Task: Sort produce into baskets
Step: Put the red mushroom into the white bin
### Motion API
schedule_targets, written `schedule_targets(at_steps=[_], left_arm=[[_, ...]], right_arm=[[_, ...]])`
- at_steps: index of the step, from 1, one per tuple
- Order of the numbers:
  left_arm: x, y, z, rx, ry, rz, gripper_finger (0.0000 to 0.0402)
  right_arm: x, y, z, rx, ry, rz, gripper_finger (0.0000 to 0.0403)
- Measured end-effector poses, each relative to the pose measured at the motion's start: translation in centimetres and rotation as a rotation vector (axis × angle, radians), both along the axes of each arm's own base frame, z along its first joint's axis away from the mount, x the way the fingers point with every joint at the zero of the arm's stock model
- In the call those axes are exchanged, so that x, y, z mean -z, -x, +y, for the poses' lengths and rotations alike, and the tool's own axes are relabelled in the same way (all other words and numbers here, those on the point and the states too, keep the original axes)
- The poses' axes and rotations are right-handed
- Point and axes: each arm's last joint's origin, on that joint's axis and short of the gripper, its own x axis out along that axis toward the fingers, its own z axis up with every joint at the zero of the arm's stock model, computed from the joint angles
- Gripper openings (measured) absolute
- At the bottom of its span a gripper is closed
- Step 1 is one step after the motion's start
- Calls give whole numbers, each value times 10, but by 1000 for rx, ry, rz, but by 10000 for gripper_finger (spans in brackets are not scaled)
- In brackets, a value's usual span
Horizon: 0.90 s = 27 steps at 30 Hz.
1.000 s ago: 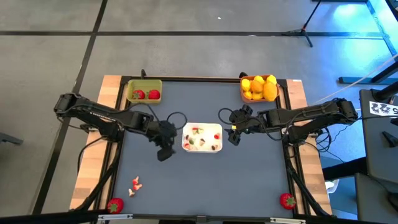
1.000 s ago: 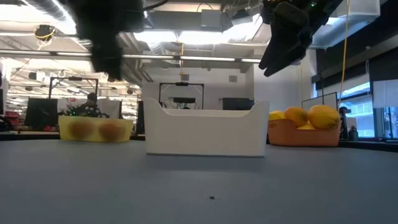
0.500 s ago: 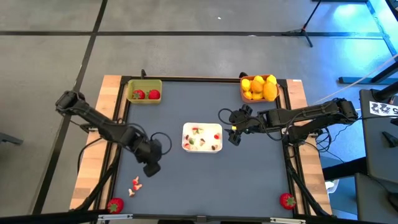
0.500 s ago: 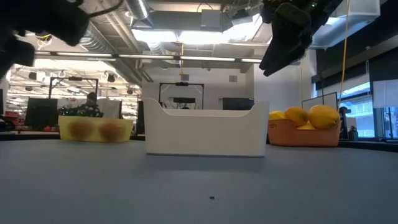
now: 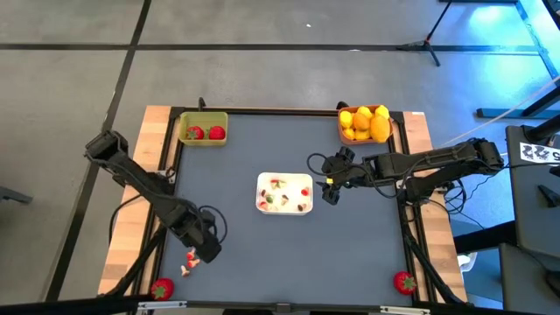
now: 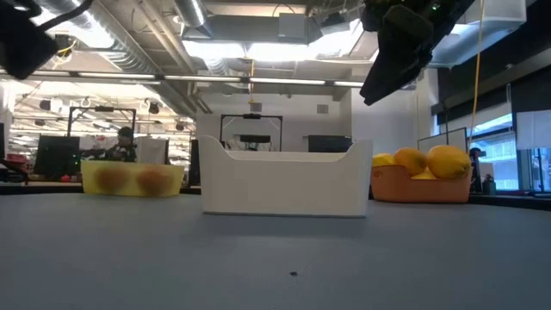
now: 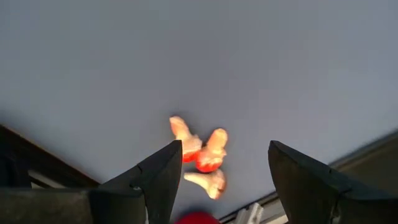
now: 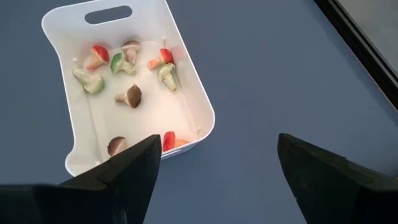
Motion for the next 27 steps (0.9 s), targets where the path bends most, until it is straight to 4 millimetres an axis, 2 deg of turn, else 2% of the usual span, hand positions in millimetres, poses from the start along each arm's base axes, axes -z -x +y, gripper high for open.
schedule_targets(at_steps=[6,12,20,27], left_arm=[[18,-2,-8,15,-4,103,230],[35,-5,-13,44,-25,174,209],[57,-6,-25,109,-9,248,161],[59,-6,-23,196,-4,247,90]], right_arm=[[0,0,0,0,0,2,319],[0,0,0,0,0,2,319],[0,1,0,0,1,8,319],[0,1,0,0,1,8,319]])
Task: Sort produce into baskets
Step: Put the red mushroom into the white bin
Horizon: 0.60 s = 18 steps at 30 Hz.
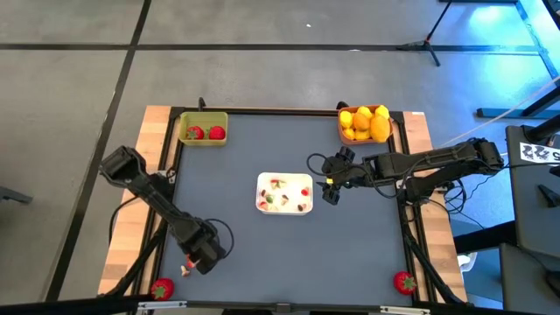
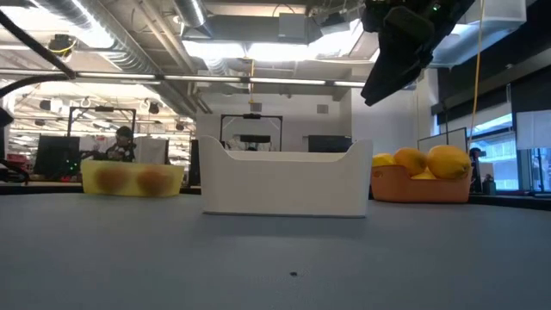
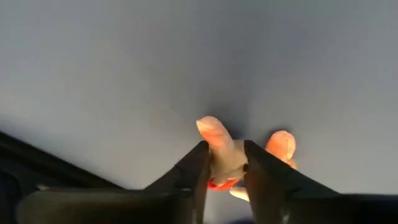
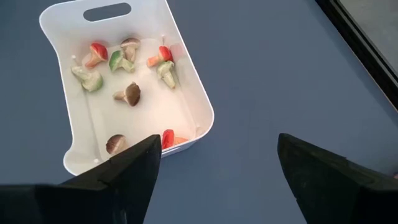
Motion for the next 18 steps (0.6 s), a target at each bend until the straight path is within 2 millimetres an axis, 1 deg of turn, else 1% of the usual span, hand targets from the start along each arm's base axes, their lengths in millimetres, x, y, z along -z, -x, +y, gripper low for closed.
schedule_targets(at_steps=[4,7,9,13,18], left_arm=[[-4,-5,3,61,28,-40,49],[-15,-11,8,101,55,-103,34],[-24,-16,13,126,46,-172,33],[-47,-26,30,153,-37,-346,41],[-78,-36,56,182,-209,-596,48]], right_arm=[[0,0,0,0,0,0,319],[0,0,0,0,0,-1,319],[0,0,0,0,0,-1,319],[0,0,0,1,-1,-1,319],[0,0,0,1,-1,-1,319]])
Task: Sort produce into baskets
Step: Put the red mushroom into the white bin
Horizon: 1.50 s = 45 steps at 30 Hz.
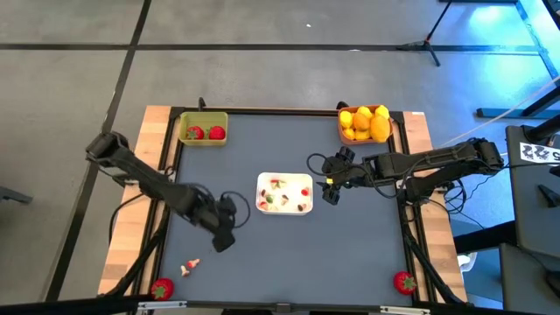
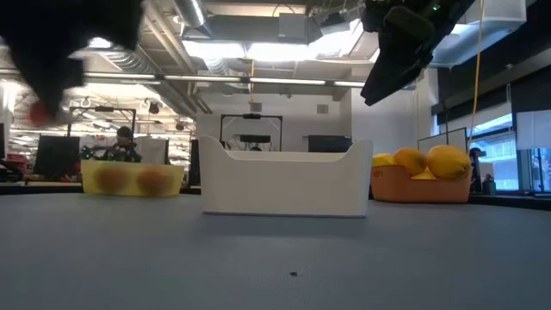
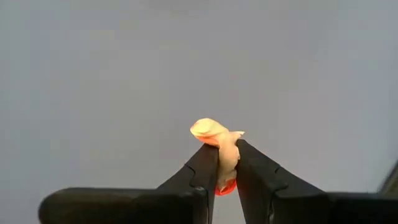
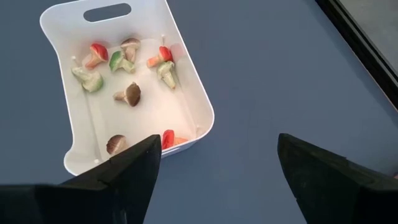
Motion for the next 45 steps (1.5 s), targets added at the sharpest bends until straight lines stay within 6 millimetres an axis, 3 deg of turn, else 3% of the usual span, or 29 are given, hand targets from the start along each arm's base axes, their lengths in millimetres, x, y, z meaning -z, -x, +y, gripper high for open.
schedule_targets(at_steps=[9,14,22,27,35,39,45], left_arm=[[-35,-27,30,55,-198,-403,48],[-35,-48,41,151,-301,-499,49],[-32,-72,66,145,-389,-579,49],[-33,-75,78,125,-399,-578,69],[-34,-76,81,137,-392,-595,179],[-41,-71,74,183,-367,-617,212],[-53,-53,54,244,-259,-634,216]], right_arm=[[0,0,0,-6,-10,1,319],[0,0,1,-30,-36,6,319],[0,0,1,-28,-39,3,319],[0,0,1,-22,-45,-3,319],[0,-1,1,-20,-47,-10,319],[0,-1,2,-21,-47,-10,319],[0,-1,2,-21,-47,-10,319]])
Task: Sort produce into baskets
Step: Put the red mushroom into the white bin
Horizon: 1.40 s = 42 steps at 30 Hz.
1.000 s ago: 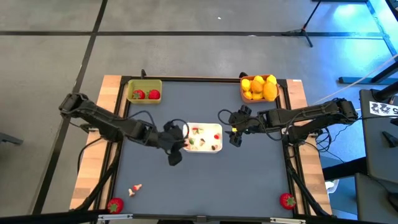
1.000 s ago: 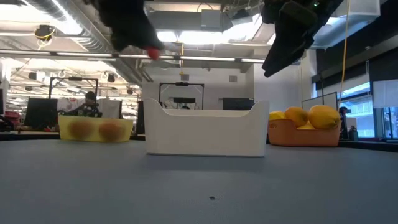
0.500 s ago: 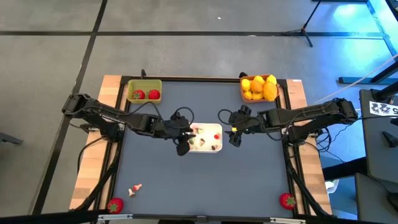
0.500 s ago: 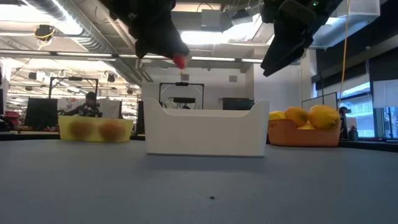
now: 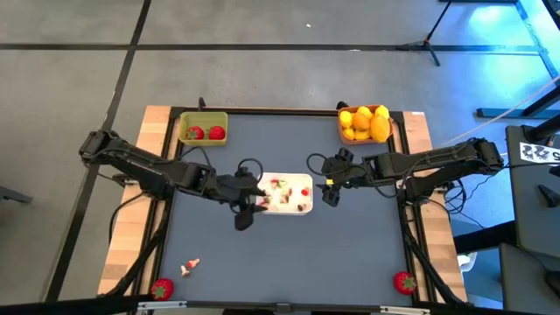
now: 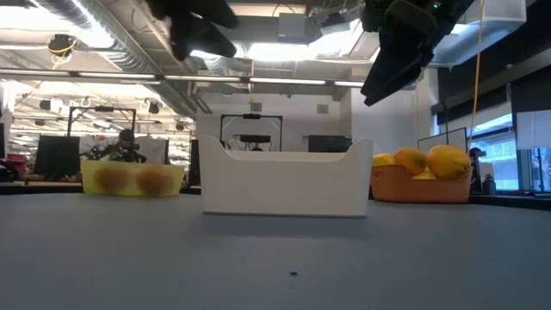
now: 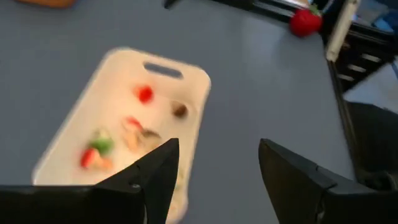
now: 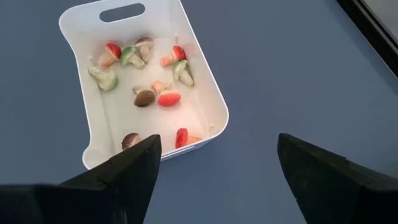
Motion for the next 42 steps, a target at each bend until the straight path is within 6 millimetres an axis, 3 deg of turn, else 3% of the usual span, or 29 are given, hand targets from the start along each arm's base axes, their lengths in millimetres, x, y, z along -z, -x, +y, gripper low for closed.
schedule_targets(at_steps=[7,20,29,34,42], left_arm=[[-2,29,-25,51,107,127,210],[12,62,-66,5,243,322,210],[36,98,-106,-124,290,550,210],[55,105,-125,-174,302,646,210],[88,115,-153,-249,342,851,210]], right_arm=[[0,0,0,0,0,2,319],[0,1,10,-19,-86,-8,319],[-3,6,54,-85,-170,-73,319],[-3,10,82,-125,-203,-115,319],[23,13,127,-174,-182,-57,319]])
